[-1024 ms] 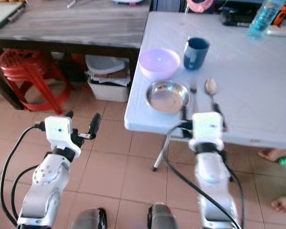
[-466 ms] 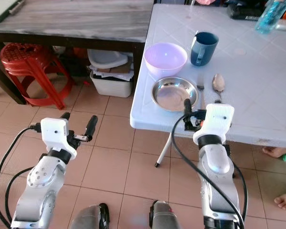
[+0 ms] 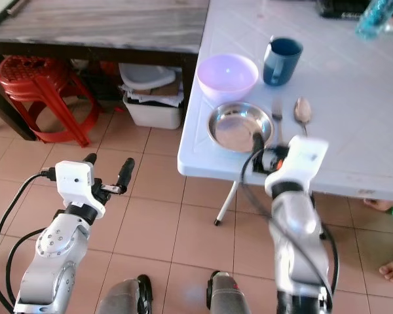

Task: Setting the table

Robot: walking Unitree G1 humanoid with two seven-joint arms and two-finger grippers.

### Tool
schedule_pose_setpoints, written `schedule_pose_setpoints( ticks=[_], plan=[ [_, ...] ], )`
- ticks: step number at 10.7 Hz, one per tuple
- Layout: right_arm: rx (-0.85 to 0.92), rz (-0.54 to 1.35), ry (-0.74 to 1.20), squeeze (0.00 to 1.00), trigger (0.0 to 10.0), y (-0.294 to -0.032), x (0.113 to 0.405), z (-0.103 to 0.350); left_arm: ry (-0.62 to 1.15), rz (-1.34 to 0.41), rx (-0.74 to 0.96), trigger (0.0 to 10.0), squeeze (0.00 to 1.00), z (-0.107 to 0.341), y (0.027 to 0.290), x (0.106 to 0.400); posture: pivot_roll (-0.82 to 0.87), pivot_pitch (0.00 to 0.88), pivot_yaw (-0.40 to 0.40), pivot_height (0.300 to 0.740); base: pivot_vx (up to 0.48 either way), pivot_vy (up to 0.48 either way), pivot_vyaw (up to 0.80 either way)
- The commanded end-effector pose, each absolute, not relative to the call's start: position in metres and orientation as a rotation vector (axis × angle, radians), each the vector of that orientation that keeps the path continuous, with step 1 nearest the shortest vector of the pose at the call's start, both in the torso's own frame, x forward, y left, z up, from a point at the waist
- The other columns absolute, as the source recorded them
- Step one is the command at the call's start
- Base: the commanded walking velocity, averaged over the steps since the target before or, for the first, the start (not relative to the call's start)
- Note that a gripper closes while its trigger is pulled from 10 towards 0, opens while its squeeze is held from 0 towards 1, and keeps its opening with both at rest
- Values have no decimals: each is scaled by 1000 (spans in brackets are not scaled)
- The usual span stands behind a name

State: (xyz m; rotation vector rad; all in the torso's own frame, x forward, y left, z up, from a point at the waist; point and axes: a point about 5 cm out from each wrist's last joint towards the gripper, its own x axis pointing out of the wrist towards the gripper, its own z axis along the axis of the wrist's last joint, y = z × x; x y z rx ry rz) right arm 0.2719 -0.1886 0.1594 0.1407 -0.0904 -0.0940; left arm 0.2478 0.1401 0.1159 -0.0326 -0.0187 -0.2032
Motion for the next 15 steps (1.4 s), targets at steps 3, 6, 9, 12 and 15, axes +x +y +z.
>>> schedule_pose_setpoints(
  ticks=[3, 6, 9, 12, 15],
  plan=[
    [224, -70, -75, 0, 10000, -189, 271, 161, -5, -213, -21, 10000, 0, 115, 141, 245, -70, 219, 50, 740, 0, 0, 0],
    [258, -47, -48, 0, 10000, -186, 272, 159, -4, -218, -18, 10000, 0, 116, 141, 245, -65, 222, 53, 740, 0, 0, 0],
    [304, -23, -26, 0, 10000, -184, 278, 158, -2, -229, -17, 10000, 0, 117, 141, 244, -59, 226, 52, 740, 0, 0, 0],
    [332, -24, -7, 0, 10000, -184, 279, 156, 1, -247, -18, 10000, 0, 116, 140, 242, -58, 230, 53, 740, 0, 0, 0],
    [277, 7, -21, 0, 10000, -180, 274, 160, 1, -250, -20, 10000, 0, 117, 139, 243, -61, 234, 49, 740, 0, 0, 0]
  ],
)
